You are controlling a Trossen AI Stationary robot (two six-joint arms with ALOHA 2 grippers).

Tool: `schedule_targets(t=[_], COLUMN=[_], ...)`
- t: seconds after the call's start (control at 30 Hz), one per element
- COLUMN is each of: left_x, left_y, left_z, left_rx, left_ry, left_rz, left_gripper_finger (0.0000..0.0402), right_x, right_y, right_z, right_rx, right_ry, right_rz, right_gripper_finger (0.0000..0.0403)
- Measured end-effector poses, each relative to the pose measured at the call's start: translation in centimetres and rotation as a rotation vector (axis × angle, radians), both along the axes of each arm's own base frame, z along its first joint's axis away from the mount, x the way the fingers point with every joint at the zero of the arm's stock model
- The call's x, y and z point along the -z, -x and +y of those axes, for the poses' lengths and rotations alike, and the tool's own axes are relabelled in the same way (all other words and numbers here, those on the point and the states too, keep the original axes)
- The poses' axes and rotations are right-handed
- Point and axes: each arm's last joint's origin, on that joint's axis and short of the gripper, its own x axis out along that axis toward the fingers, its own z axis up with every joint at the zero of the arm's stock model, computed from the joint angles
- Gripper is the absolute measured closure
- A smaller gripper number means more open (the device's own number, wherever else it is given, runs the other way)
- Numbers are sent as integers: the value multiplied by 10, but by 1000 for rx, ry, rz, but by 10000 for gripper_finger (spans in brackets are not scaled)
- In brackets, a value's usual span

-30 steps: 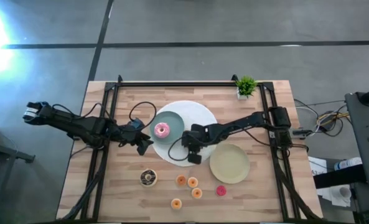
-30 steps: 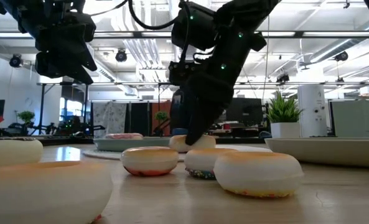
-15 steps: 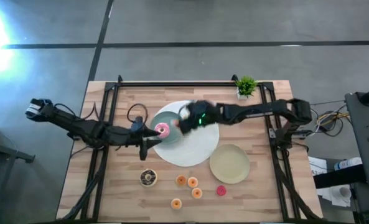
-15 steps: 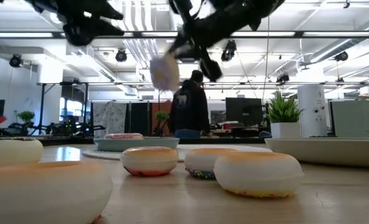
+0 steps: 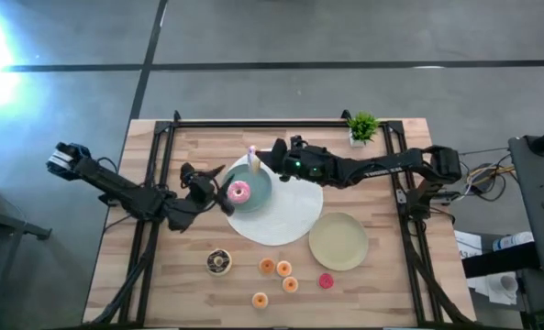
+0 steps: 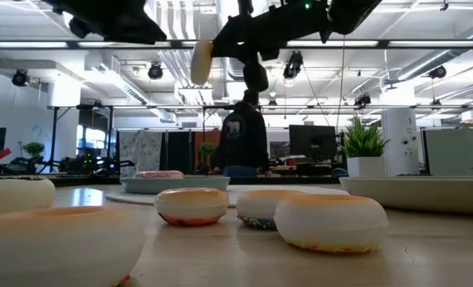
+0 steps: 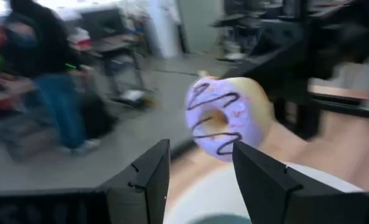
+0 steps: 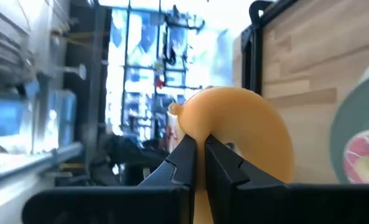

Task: Pick & Place donuts
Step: Put the big purple donut on the blue plate

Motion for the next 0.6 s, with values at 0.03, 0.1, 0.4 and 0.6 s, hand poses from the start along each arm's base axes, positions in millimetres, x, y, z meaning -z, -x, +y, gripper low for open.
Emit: schedule_targets(t=[0.03,0.1,0.4,0.6], left_x=[0,-4,-6,-7], left_y=[-2,-9,-45,-59], left_z=[-1,-2,8,20], left_rx=[-16,-13,-88,-140], left_ry=[-17,-39,-106,-103], left_rz=[6,19,132,139], left_gripper_finger=[252,252,252,252], right_x=[-2,-5,-15,-18], right_y=[0,0,-2,-3], right_z=[-2,-8,-19,-19], right_rx=[17,36,53,55], right_ry=[-7,-18,-10,-5], right_rz=[-17,-40,-66,-74], right_gripper_finger=[390,390,390,390])
